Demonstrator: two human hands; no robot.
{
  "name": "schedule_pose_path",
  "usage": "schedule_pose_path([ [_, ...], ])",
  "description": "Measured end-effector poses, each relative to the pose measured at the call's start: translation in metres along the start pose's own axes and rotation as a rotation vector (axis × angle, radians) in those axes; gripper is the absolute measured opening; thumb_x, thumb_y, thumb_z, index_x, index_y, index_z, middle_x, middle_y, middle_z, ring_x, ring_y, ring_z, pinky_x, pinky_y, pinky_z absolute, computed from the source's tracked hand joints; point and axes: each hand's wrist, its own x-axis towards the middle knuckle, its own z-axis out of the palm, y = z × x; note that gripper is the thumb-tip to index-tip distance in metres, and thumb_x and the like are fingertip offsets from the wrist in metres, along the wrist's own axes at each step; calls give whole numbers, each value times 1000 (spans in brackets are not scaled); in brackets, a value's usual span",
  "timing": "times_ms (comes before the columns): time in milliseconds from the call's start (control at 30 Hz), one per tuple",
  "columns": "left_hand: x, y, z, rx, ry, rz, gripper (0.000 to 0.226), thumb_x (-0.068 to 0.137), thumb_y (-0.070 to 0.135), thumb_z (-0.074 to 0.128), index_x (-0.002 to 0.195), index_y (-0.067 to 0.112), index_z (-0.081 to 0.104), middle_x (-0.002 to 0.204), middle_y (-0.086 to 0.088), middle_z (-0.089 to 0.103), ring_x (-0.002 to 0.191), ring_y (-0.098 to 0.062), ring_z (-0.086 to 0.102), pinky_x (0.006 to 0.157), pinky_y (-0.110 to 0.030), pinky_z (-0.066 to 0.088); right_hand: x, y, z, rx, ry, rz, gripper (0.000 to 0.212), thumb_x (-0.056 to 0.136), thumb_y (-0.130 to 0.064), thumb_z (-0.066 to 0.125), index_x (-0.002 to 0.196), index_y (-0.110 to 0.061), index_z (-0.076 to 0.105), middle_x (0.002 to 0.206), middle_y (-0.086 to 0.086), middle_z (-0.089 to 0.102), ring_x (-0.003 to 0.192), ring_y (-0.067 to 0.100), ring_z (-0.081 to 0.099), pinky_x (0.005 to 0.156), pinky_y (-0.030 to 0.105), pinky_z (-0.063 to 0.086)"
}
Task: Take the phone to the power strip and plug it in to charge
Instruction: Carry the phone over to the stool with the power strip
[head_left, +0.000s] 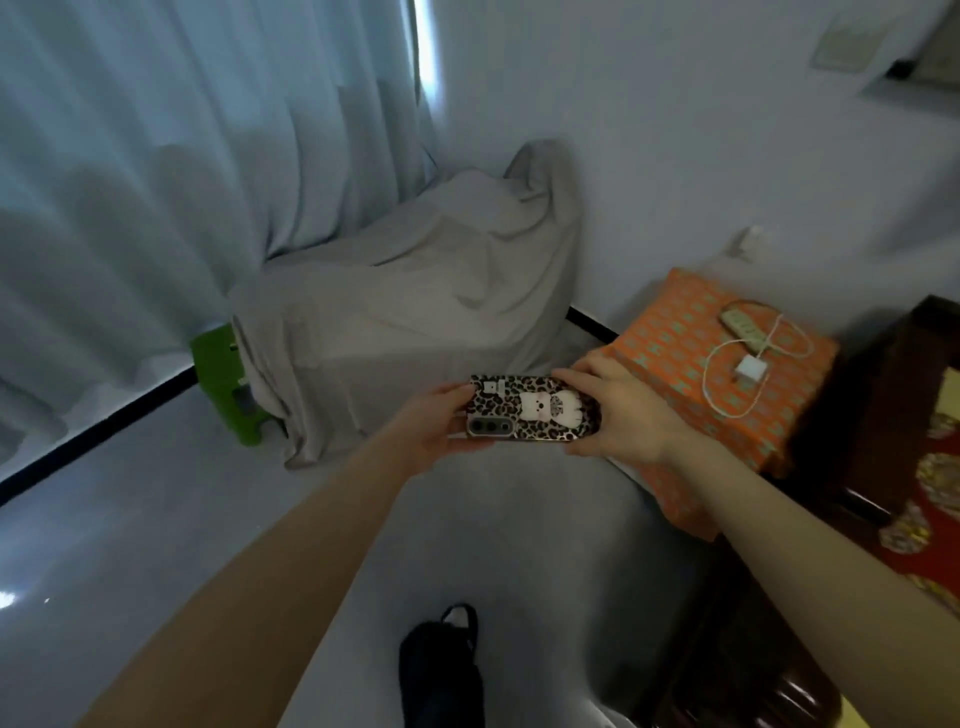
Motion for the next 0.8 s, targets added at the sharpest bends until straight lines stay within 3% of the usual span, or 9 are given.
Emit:
schedule_pose_path([
  [100, 79, 47, 21, 98, -120, -8, 22, 94, 17, 49, 112, 9, 58, 98, -11, 66, 86, -26, 64, 83, -49, 54, 39, 37, -15, 30, 45, 151, 87, 54, -35, 84, 131, -17, 50, 120, 10, 54, 112, 27, 51, 97, 41, 43],
  [167, 122, 72, 43, 118, -209, -34, 19, 95, 15, 47, 110, 8, 57, 98, -11, 65, 83, -25, 67, 89, -52, 50, 55, 60, -30, 49, 71, 254, 82, 59, -42, 80, 131, -18, 50, 120, 6, 54, 111, 24, 52, 96, 34, 43],
  [267, 178, 101, 90, 193, -326, -84, 23, 95, 16, 46, 116, 9, 52, 95, -8, 66, 71, -18, 70, 74, -45, 56, 63, 97, -52, 34, 172, 383, 85, 58, -60, 69, 128, -14, 53, 115, 8, 56, 105, 22, 52, 91, 31, 41],
  [333, 216, 112, 121, 264, -417, -106, 25, 95, 18, 47, 118, 10, 54, 100, -9, 67, 79, -20, 69, 64, -38, 60, 67, 129, -64, -2, 179, 466, 87, 58, -46, 79, 130, -8, 51, 118, 14, 55, 109, 29, 52, 95, 37, 41],
  [433, 266, 121, 162, 316, -480, -132, 23, 95, 19, 47, 117, 13, 54, 100, -9, 66, 84, -24, 66, 66, -39, 60, 73, 184, -71, -41, 165, 539, 89, 58, -30, 86, 133, -4, 48, 121, 19, 52, 114, 35, 48, 101, 41, 39],
  [600, 342, 128, 217, 339, -475, -231, 17, 95, 18, 47, 111, 14, 53, 94, -8, 65, 81, -24, 65, 63, -41, 60, 95, 265, -73, -16, 127, 666, 95, 55, -33, 87, 137, -8, 45, 128, 16, 48, 120, 34, 45, 101, 47, 40],
  [800, 424, 145, 263, 383, -491, -330, 22, 94, 18, 50, 115, 12, 52, 96, -10, 65, 81, -26, 66, 59, -40, 61, 123, 338, -79, 52, 112, 764, 96, 53, -32, 89, 136, -9, 45, 126, 13, 48, 118, 31, 44, 99, 40, 39],
])
